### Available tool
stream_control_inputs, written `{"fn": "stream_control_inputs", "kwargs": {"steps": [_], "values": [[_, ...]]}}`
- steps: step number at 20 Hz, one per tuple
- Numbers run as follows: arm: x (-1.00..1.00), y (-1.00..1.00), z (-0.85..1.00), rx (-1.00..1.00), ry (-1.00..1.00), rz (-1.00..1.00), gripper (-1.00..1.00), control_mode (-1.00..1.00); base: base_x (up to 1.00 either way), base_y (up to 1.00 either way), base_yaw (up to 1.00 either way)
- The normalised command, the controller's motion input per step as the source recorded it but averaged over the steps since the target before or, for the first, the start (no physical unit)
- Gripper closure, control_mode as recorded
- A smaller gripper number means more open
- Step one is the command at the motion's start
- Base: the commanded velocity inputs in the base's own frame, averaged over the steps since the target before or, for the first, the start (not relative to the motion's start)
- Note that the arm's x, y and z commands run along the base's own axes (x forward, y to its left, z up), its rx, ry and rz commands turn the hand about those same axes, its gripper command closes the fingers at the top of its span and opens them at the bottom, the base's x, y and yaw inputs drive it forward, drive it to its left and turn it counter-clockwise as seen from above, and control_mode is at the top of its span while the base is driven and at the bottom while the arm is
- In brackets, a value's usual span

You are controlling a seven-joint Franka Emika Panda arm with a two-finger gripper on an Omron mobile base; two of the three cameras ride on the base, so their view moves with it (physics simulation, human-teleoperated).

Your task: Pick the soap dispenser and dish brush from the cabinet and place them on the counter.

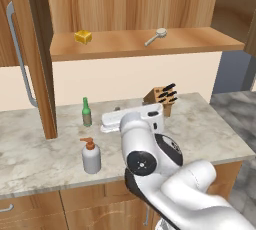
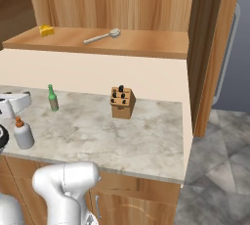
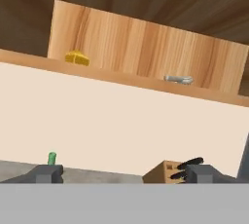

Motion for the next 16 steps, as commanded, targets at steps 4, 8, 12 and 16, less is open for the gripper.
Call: {"fn": "stream_control_inputs", "kwargs": {"steps": [4,8,12,16], "values": [[-0.2,-0.4,0.55,0.03,0.14,-0.04,-1.0,-1.0,0.0,0.0,0.0],[-0.23,-0.4,0.49,0.05,0.12,-0.03,-1.0,-1.0,0.0,0.0,0.0],[-0.25,-0.38,0.47,0.06,0.11,-0.03,-1.0,-1.0,0.0,0.0,0.0],[-0.2,-0.35,0.43,0.05,0.1,-0.02,-1.0,-1.0,0.0,0.0,0.0]]}}
